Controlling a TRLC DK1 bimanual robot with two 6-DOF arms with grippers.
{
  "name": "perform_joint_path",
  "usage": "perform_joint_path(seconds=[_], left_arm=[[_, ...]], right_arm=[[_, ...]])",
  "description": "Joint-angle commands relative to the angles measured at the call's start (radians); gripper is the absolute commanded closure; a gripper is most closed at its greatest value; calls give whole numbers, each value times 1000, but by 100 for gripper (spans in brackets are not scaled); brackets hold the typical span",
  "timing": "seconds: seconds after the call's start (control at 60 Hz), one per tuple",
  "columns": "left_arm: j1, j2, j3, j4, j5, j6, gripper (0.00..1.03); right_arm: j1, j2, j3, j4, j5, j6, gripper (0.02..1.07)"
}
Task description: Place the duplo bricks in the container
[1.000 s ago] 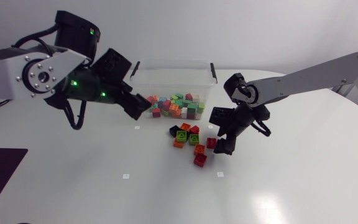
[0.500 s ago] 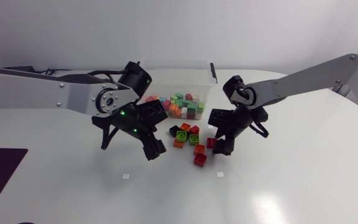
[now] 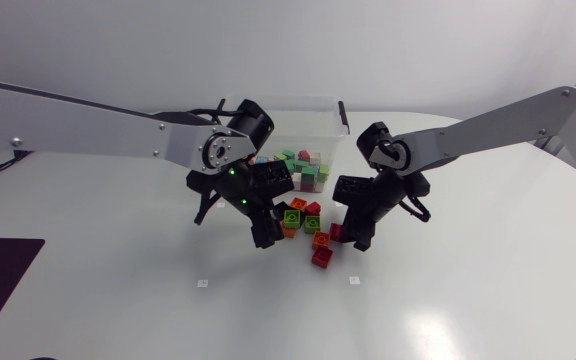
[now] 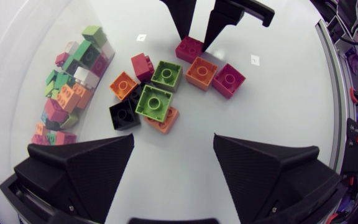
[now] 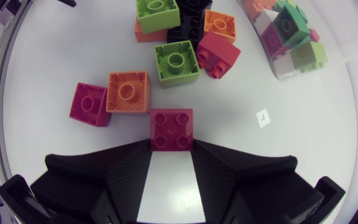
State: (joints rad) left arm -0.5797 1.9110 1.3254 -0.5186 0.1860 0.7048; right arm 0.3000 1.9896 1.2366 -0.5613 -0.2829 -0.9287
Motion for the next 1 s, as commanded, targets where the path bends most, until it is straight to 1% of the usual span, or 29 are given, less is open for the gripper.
perform_joint_path(seconds=[0.0, 0.217, 0.467, 0.833, 0.95, 0.983], left_arm=[[-9, 56, 49, -18, 10, 39, 18], [-16, 117, 101, -18, 10, 82, 18], [-16, 166, 143, -18, 10, 133, 18], [-26, 221, 207, -18, 9, 177, 18], [-31, 235, 218, -23, 9, 194, 33], [-32, 238, 218, -27, 9, 205, 43]], right_arm=[[7, -26, -5, -20, -10, -30, 74], [-13, -175, -111, -29, -48, -38, 74], [-39, -295, -201, -45, -82, -52, 74], [-55, -374, -267, -45, -98, -53, 74], [-61, -405, -264, -48, -99, -47, 74], [-64, -422, -249, -60, -104, -45, 74]])
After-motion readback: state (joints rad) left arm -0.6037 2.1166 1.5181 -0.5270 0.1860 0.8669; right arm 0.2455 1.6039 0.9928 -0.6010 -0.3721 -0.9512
